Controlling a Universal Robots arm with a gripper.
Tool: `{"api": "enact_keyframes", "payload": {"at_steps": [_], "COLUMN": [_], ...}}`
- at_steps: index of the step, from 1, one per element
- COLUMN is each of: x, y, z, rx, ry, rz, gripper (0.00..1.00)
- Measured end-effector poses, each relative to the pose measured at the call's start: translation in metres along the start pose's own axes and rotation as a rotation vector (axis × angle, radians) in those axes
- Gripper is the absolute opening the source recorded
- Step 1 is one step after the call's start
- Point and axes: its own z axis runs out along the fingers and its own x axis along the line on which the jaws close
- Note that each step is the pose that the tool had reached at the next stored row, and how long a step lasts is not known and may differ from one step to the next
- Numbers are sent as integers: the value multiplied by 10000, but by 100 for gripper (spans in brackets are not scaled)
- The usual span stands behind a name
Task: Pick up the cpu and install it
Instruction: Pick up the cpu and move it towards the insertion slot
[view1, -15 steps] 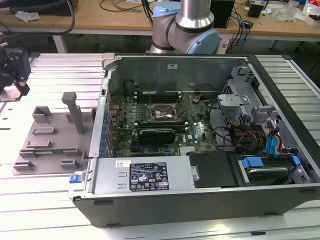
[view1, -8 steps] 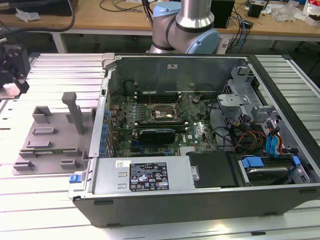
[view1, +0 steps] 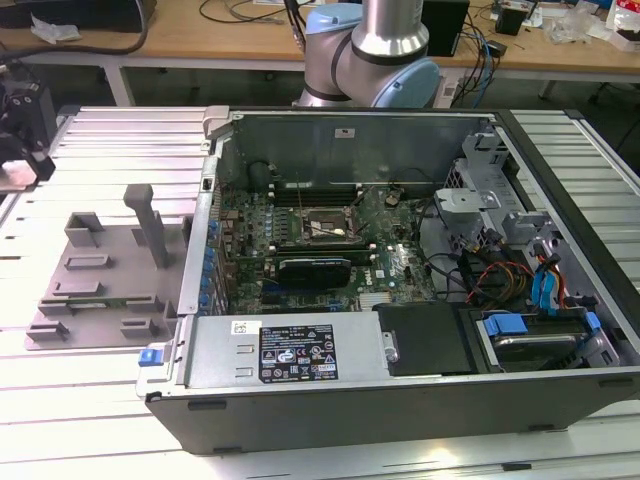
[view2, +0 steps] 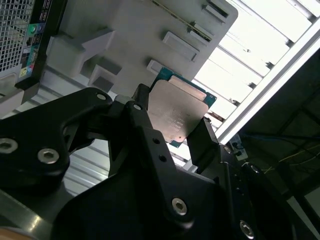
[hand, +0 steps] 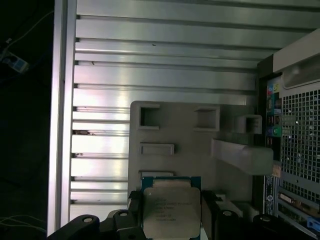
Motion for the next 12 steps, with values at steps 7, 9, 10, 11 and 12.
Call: {"api": "enact_keyframes", "payload": {"at_steps": [7, 9, 10, 11, 12], "x": [-4, -42, -98, -137, -154], "y": [1, 0, -2, -3, -4], "z": [-59, -59, -56, -53, -53], "rx": [-4, -3, -3, -3, -3], "ry": [-2, 0, 1, 0, 0], "rz": [0, 0, -1, 0, 0], "gripper": [55, 55, 55, 55, 55]}}
